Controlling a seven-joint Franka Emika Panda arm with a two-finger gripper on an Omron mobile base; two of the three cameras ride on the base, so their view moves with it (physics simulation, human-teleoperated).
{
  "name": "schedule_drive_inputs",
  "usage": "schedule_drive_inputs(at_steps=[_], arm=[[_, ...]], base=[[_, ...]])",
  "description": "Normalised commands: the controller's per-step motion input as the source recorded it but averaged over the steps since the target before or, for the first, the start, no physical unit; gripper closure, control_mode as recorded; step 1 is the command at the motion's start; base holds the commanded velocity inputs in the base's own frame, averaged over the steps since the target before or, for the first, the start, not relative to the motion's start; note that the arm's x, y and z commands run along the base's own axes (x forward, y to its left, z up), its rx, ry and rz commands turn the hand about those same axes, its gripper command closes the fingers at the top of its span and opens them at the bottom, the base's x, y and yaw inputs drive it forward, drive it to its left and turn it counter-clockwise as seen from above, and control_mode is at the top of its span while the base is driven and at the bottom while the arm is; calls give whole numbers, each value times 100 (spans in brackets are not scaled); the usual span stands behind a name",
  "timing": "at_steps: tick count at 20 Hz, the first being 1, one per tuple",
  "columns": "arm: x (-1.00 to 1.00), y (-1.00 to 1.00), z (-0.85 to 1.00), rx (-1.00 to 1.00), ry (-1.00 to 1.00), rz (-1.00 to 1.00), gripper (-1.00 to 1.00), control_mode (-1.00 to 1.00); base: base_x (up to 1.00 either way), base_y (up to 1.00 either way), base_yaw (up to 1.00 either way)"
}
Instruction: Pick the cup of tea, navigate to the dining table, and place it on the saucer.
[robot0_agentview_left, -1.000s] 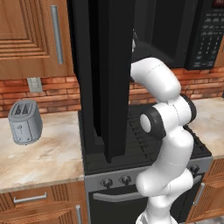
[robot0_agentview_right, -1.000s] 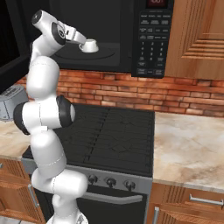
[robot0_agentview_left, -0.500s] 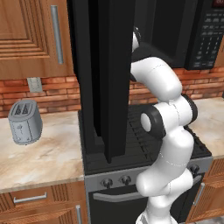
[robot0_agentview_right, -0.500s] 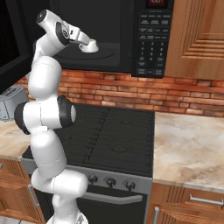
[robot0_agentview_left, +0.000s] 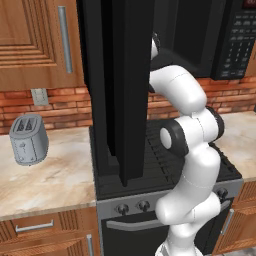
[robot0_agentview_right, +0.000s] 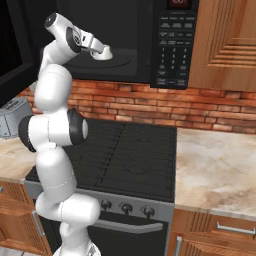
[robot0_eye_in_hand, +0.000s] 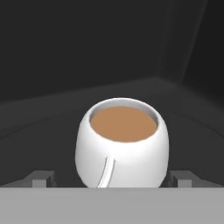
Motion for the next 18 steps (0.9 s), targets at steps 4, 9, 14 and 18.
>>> schedule_drive_inputs(at_steps=[4,9,14,18], arm=[[3,0,-11,0,4,0,-100,-100],[3,0,-8,0,2,0,-100,-100],[8,0,-1,0,1,0,-100,-100],[7,0,0,0,0,0,100,-100]], base=[[0,0,0],[0,0,0],[0,0,0],[0,0,0]])
